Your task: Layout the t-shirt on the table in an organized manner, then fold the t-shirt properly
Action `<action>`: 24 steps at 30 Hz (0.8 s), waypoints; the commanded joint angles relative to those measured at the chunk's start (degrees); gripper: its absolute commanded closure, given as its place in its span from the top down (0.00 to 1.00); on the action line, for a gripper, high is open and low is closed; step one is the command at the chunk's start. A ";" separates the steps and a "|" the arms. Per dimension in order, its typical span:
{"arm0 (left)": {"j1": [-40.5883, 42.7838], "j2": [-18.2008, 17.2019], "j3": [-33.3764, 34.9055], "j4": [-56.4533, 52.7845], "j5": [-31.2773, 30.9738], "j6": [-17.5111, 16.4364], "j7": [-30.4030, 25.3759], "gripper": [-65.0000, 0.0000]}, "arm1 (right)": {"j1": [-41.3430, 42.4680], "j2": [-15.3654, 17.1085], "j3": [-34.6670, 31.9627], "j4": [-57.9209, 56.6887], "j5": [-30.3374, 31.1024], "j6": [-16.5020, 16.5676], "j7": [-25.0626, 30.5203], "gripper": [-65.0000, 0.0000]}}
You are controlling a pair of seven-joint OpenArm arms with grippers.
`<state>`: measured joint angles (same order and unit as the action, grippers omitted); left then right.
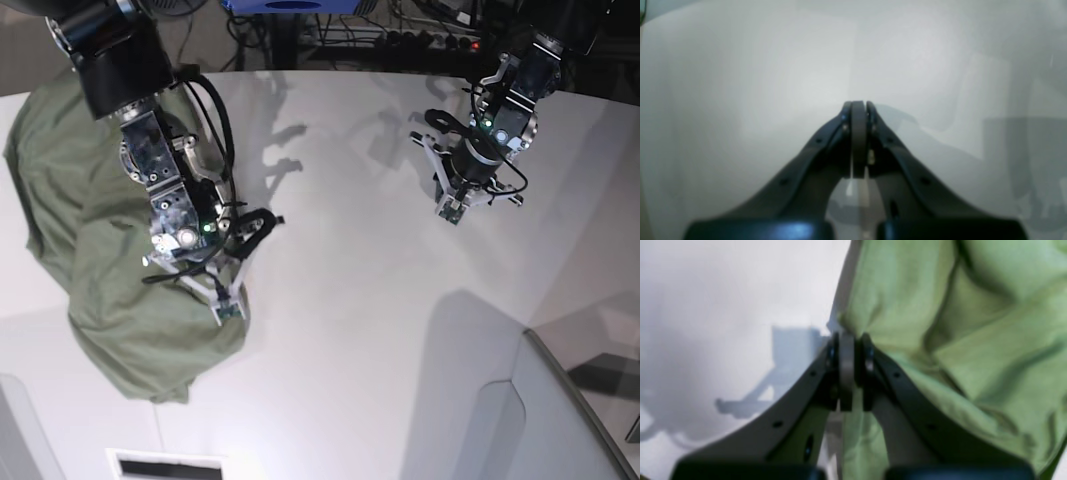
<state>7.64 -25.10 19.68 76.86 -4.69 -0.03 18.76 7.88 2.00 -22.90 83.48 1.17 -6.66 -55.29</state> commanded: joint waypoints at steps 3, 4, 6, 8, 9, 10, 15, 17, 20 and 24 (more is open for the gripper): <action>-0.65 -0.70 -0.39 0.72 0.16 0.34 -1.14 0.00 | 0.96 2.35 0.35 5.79 -0.16 0.11 -3.39 0.00; -0.65 -0.70 -0.39 0.72 0.16 0.34 -1.14 0.00 | 0.87 3.06 0.52 6.85 -0.16 0.11 -4.45 0.00; -0.65 -0.70 -0.39 0.72 0.16 0.34 -1.14 0.00 | 0.78 4.20 3.07 8.69 0.11 0.19 -6.47 0.00; -0.65 -0.70 -0.39 0.72 0.16 0.34 -1.14 0.00 | -0.28 4.64 7.03 10.28 0.11 0.28 -7.26 0.00; -0.65 -0.70 -0.39 0.72 0.16 0.34 -1.14 0.00 | -0.63 4.73 9.05 10.98 0.11 0.28 -7.26 0.00; -0.65 -0.70 -0.39 0.72 0.16 0.34 -1.14 0.00 | -0.89 4.73 10.72 11.24 0.11 0.28 -7.26 0.00; -0.74 -0.52 -0.39 0.72 0.16 0.34 -1.14 0.00 | -0.71 6.31 17.31 7.37 0.11 4.59 -4.98 0.00; -1.35 -0.52 -0.39 0.72 -0.01 0.34 -1.14 0.00 | -0.01 6.31 20.65 2.89 0.11 5.38 -2.60 0.03; -1.53 -0.52 -0.39 0.72 -0.19 0.34 -1.14 0.00 | 2.01 6.22 23.91 -5.28 0.11 5.38 0.12 0.26; -1.53 -0.52 -0.39 0.72 -0.10 0.34 -1.14 0.00 | 2.45 6.22 26.02 -6.78 0.11 5.38 2.06 0.57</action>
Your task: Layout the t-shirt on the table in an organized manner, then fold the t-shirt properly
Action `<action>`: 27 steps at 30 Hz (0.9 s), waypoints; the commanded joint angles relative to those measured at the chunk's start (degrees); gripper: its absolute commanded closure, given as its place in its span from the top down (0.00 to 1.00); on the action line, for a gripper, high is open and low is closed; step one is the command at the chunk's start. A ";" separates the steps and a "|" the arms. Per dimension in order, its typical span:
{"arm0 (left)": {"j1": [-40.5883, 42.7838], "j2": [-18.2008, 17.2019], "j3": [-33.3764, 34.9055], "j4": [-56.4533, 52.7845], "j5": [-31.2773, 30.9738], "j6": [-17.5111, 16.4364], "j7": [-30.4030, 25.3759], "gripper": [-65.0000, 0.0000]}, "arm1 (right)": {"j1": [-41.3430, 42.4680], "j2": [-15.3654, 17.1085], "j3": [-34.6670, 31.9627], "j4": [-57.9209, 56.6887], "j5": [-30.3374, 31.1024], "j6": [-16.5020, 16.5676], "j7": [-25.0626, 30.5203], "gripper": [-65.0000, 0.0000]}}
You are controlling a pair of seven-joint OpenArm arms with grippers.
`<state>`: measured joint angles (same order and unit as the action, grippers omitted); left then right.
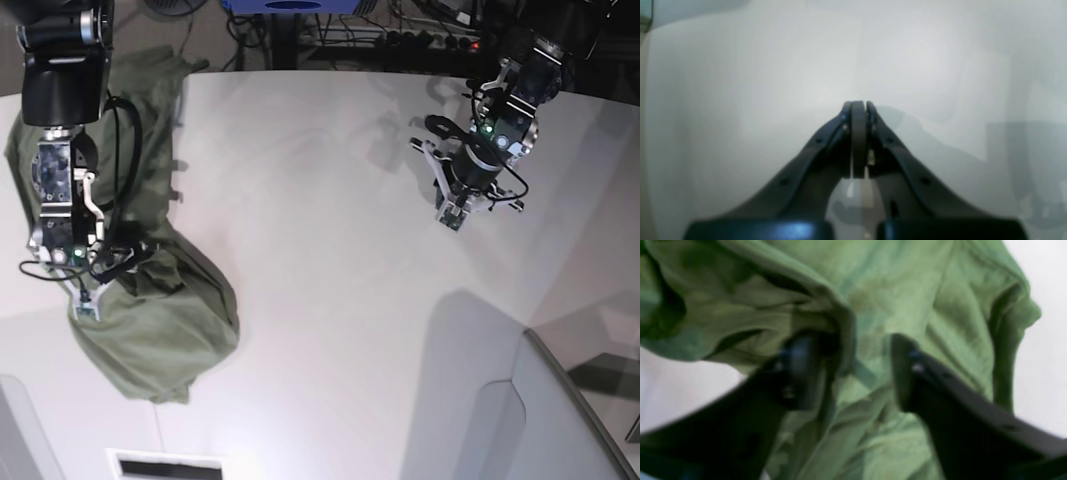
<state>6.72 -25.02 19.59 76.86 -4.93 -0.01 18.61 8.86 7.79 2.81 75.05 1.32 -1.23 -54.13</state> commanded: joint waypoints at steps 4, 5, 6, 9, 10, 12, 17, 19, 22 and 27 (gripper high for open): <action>-0.61 -0.61 -0.30 0.72 0.23 0.32 -0.98 0.00 | -3.19 0.34 -0.65 14.32 -0.05 -0.04 0.90 0.54; -0.61 -0.61 -0.30 0.72 0.23 0.32 -0.98 0.00 | -4.51 0.16 -2.33 17.92 -0.05 -0.04 0.72 0.53; -0.61 -0.61 -0.30 0.72 0.23 0.32 -0.98 0.00 | -5.57 0.16 -4.17 20.47 -0.22 -0.04 0.63 0.52; -0.61 -0.61 -0.30 0.72 0.14 0.32 -0.98 0.00 | -7.68 0.34 -11.03 24.25 -0.31 0.05 -1.30 0.47; -0.70 -0.61 -0.30 0.72 0.14 0.32 -0.98 0.00 | -7.85 0.43 -12.70 24.16 -0.31 0.05 -1.48 0.45; -0.96 -0.61 -0.30 0.72 0.05 0.32 -0.98 0.00 | -7.85 0.43 -15.16 22.84 -0.31 0.05 -0.68 0.42; -0.87 -0.61 -0.30 0.72 0.05 0.32 -0.98 0.00 | -6.27 0.43 -15.69 15.02 -0.40 -0.13 3.36 0.42; -0.70 -0.61 -0.30 0.72 0.05 0.32 -0.98 0.00 | -5.92 0.52 -15.69 13.00 -0.40 -0.13 4.06 0.42; -0.44 -0.61 -0.30 0.72 0.05 0.32 -0.98 0.00 | -5.74 0.60 -15.69 13.09 -0.49 -0.13 3.54 0.42; -0.35 -0.61 -0.30 0.72 0.05 0.32 -0.98 0.00 | -5.92 2.10 -15.78 13.70 -0.49 -0.22 3.54 0.42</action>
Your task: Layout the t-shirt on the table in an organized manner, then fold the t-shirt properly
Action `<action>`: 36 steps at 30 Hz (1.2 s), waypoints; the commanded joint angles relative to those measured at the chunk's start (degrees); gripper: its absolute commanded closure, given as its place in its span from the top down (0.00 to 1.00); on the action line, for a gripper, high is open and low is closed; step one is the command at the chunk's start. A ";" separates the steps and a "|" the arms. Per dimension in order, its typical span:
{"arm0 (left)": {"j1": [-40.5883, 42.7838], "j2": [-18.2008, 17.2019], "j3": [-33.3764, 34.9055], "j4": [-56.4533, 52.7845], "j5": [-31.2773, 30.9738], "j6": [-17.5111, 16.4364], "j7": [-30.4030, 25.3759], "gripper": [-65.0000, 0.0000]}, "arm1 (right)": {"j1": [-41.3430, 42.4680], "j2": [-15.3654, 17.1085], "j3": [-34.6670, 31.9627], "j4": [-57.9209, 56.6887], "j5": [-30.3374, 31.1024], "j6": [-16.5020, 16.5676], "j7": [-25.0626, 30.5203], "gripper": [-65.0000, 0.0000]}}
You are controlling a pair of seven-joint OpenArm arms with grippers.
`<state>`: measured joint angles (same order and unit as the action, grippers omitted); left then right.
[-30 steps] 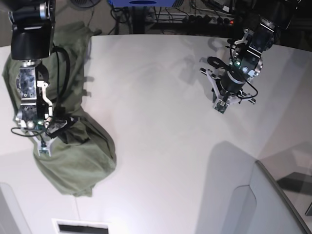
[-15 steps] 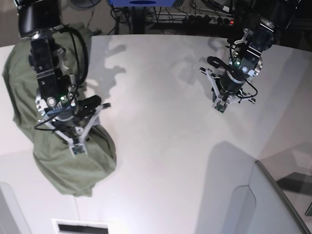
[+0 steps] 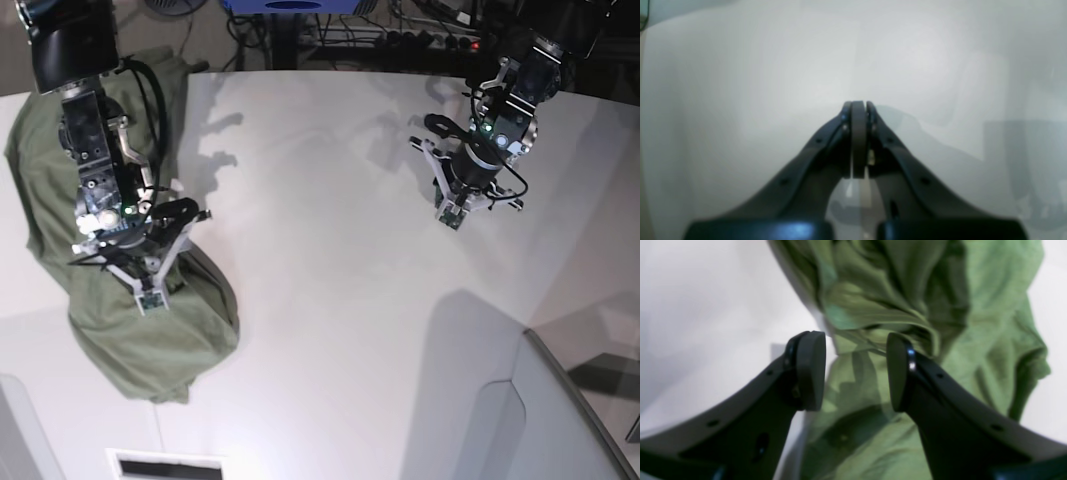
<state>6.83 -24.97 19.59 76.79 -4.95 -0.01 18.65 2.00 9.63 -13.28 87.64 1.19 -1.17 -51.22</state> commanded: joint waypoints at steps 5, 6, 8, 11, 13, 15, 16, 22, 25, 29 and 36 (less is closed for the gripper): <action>-0.54 -0.65 -0.30 0.70 0.07 0.32 -1.03 0.00 | 1.21 1.23 0.40 -2.40 -0.36 -0.28 1.16 0.42; -0.63 -0.65 -0.30 0.70 0.07 0.32 -1.03 0.00 | 1.82 1.23 0.40 -3.55 -0.36 -0.28 1.42 0.42; -0.72 -0.65 -0.30 0.70 0.07 0.32 -1.03 0.00 | 2.62 1.23 0.40 -5.92 -0.36 -0.28 3.35 0.42; -0.81 -0.65 -0.30 0.70 0.07 0.32 -1.03 0.00 | 2.70 1.40 0.40 -6.71 -0.36 -0.28 4.76 0.42; -0.81 -0.65 -0.30 0.70 0.07 0.32 -1.03 0.00 | 2.35 1.49 0.31 -3.90 -0.36 -0.28 3.62 0.42; -0.54 -0.74 -0.30 0.70 0.07 0.32 -1.03 0.00 | 0.95 2.46 -0.22 0.23 -0.88 -0.37 1.68 0.42; -0.54 -0.74 -0.30 0.70 0.16 0.32 -1.03 0.00 | 0.42 2.81 -0.39 1.73 -2.47 -0.81 1.16 0.42; -0.63 -0.74 -0.30 0.70 0.34 0.32 -1.03 0.00 | -0.29 3.78 -11.91 -2.14 -24.36 -2.57 1.16 0.60; -0.98 -0.65 -0.30 0.70 0.07 0.32 -1.03 0.00 | -0.29 3.60 -12.96 -4.87 -28.05 -1.25 4.41 0.63; -0.98 -0.57 -0.30 0.70 0.07 0.32 -1.03 0.00 | -0.29 3.43 -10.68 -6.62 -27.87 -0.72 7.93 0.63; -0.46 -0.65 -0.30 0.52 0.34 0.32 -1.03 0.00 | 1.47 3.43 -10.24 -10.49 -27.87 -0.72 9.42 0.63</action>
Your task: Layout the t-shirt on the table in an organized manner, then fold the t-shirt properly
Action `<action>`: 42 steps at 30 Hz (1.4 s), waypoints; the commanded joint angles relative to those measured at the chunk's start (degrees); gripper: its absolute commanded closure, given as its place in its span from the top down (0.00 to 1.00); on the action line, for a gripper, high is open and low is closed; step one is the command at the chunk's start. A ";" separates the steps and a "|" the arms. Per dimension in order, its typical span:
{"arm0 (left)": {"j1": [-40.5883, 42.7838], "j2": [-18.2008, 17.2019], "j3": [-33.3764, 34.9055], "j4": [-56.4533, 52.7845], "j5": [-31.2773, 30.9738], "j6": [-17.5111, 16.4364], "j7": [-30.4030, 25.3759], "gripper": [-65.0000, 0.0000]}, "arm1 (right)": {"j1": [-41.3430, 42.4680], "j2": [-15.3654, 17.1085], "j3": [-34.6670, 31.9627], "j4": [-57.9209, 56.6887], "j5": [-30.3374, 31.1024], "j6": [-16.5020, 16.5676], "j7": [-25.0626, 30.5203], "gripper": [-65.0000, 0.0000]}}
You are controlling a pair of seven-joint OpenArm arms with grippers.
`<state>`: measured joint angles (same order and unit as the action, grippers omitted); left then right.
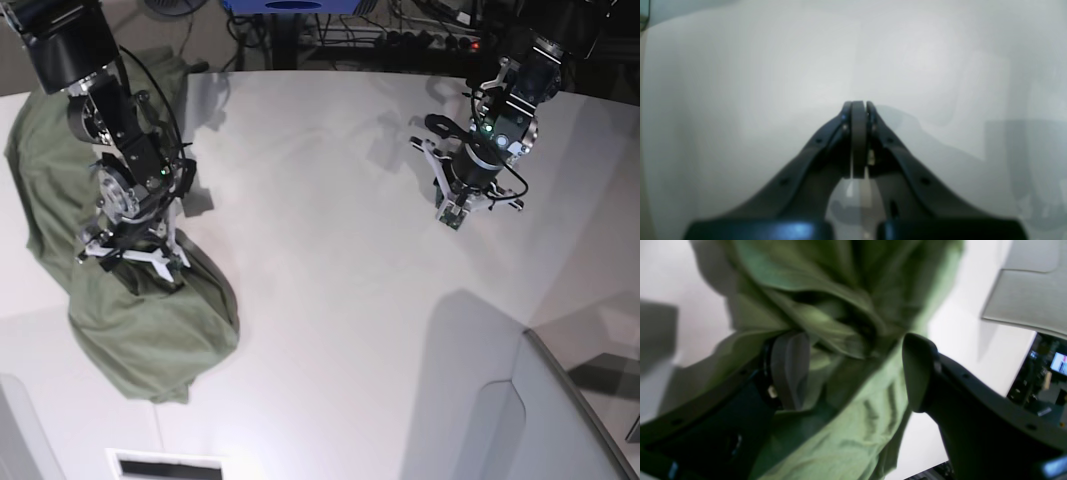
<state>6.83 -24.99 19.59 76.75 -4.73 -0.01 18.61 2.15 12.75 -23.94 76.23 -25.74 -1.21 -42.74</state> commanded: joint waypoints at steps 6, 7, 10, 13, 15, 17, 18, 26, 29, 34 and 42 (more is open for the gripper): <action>-0.72 -0.63 -0.30 -0.84 -0.15 0.32 -0.98 0.00 | 1.85 -0.75 0.43 0.57 -0.94 -0.59 2.96 0.58; -0.72 -0.63 -0.30 -0.84 -0.15 0.32 -0.98 0.00 | 2.02 -0.84 0.34 0.13 -0.94 -0.59 2.96 0.54; -0.72 -0.63 -0.30 -0.84 -0.15 0.32 -0.98 0.00 | 3.17 -1.98 0.43 -1.81 -0.94 1.78 2.96 0.40; -0.72 -0.63 -0.30 -0.84 -0.15 0.32 -0.98 0.00 | 4.22 -2.78 0.60 -4.18 -0.94 5.48 2.87 0.34; -0.63 -0.63 -0.30 -0.84 -0.15 0.32 -0.98 0.00 | 4.57 -2.86 0.60 -5.24 -0.94 6.09 2.96 0.31; -0.54 -0.63 -0.30 -0.84 -0.15 0.32 -0.98 0.00 | 4.75 -2.86 0.60 -5.24 -0.94 6.18 2.96 0.21; -0.54 -0.63 -0.30 -0.84 -0.15 0.32 -0.98 0.00 | 4.92 -2.95 0.60 -5.15 -0.94 6.18 2.70 0.12; -1.07 -0.63 -0.30 -0.84 -0.06 0.32 -0.98 0.00 | 2.11 -7.96 0.16 9.00 -0.94 7.32 -4.42 0.00; -2.48 -0.63 -0.30 -0.75 -0.15 0.32 -0.98 0.00 | 2.11 -13.41 0.25 11.03 -0.94 15.15 -7.32 0.00; -3.97 -0.63 -0.30 -0.31 -0.15 0.32 -0.98 0.00 | 2.64 -20.45 -0.10 9.88 -0.59 24.47 -9.52 0.00; -7.40 -0.81 -0.30 -0.22 -0.15 0.32 -0.72 0.00 | 8.00 -19.39 -2.47 3.20 25.69 24.38 -16.64 0.36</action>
<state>0.23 -25.15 19.57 75.53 -4.95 -0.01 18.94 9.26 -6.57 -26.50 78.63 0.21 23.16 -59.57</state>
